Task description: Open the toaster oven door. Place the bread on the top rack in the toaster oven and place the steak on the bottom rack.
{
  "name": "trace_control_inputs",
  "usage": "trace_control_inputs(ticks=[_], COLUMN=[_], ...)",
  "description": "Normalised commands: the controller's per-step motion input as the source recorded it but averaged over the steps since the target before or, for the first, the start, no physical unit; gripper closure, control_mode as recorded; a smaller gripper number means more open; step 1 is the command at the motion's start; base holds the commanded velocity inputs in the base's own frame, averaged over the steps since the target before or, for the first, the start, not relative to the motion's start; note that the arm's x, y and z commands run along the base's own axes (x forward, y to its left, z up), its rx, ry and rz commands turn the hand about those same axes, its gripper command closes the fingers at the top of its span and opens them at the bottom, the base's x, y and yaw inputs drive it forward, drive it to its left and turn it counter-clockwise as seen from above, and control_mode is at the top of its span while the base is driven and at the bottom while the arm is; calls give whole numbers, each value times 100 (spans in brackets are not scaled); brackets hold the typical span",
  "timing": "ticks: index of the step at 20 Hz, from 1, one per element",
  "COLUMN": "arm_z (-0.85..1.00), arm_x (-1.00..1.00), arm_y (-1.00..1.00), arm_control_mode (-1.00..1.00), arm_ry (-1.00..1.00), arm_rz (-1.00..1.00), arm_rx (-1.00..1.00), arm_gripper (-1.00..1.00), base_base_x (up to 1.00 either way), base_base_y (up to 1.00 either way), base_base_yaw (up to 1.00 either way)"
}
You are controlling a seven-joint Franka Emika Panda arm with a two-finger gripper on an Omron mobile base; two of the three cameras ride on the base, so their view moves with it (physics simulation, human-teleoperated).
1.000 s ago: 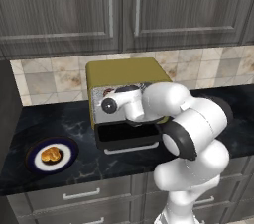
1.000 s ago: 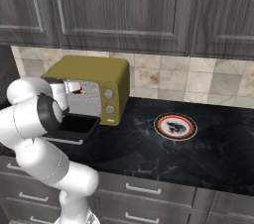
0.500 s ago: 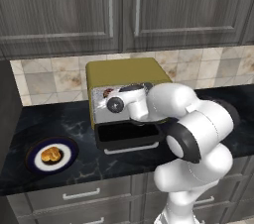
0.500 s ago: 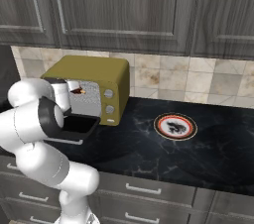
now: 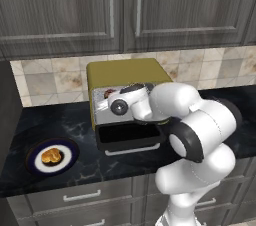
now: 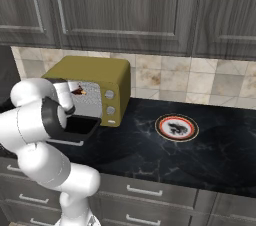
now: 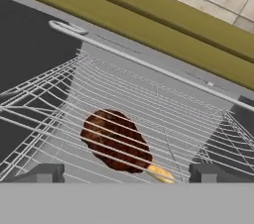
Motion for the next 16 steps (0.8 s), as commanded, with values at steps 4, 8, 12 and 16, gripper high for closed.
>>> trace_control_inputs(ticks=[4, 8, 12, 16], arm_z=[14, 1, -5, -10], arm_x=[0, 27, 45, 32], arm_y=[27, 3, -13, -24], arm_control_mode=[-100, -100, -100, -100], arm_ry=[2, 10, 13, 1], arm_rz=[1, 2, 2, 13], arm_rx=[0, 0, 0, 0], arm_gripper=[-100, -100, -100, -100], base_base_x=[0, 0, 0, 0], base_base_y=[0, 0, 0, 0], base_base_yaw=[0, 0, 0, 0])
